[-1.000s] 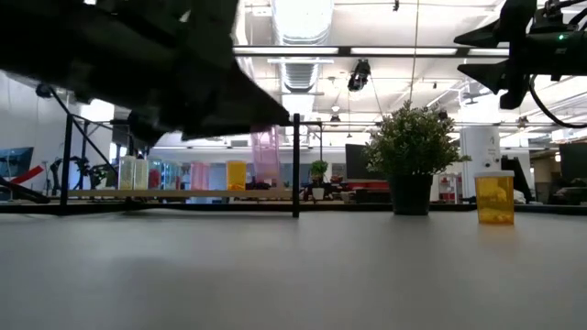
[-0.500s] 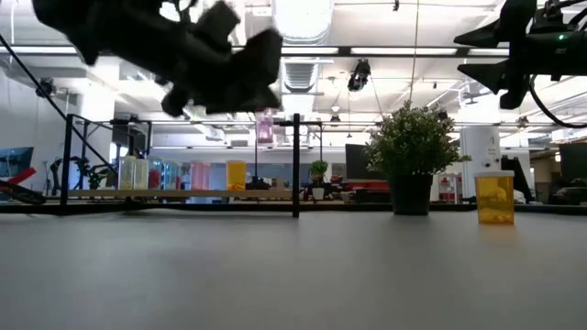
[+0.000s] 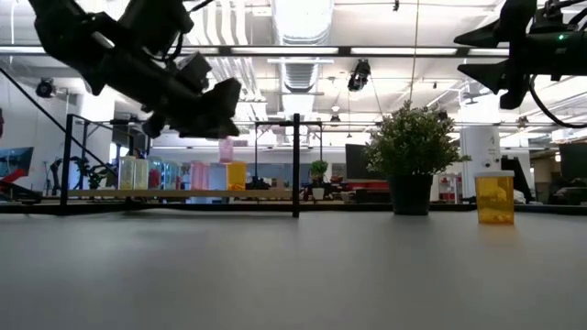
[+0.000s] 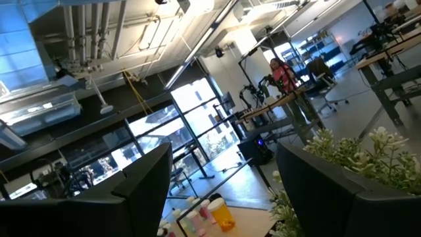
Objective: Pick and place medicine bottles onto shelf by color
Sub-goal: Put the pink pill bottle on the shelf aligned with the other pink pill bottles
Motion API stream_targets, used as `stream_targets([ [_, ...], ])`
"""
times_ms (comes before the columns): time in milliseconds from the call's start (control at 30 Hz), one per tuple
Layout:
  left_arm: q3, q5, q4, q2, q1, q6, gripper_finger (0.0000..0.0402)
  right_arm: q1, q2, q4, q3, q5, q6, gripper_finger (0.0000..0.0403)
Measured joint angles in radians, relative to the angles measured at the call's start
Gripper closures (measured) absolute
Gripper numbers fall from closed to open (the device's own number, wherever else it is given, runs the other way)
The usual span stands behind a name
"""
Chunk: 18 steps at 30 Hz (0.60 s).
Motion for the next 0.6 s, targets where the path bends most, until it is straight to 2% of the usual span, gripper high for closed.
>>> stream_targets([
  [233,-0.069,0.006,-0.005,-0.043,0.075,-0.017,0.0299,0.000,0.000,0.000,0.000,0.000,0.000,0.0142],
  [400,-0.097,-0.003,-0.005,-0.041,0.103,-0.176,0.0299,0.000,0.000,0.000,0.000,0.000,0.000,0.0142],
  [600,-0.114,-0.027,-0.005,-0.035,0.119,-0.151,0.0299,0.000,0.000,0.000,0.000,0.000,0.000,0.0142],
])
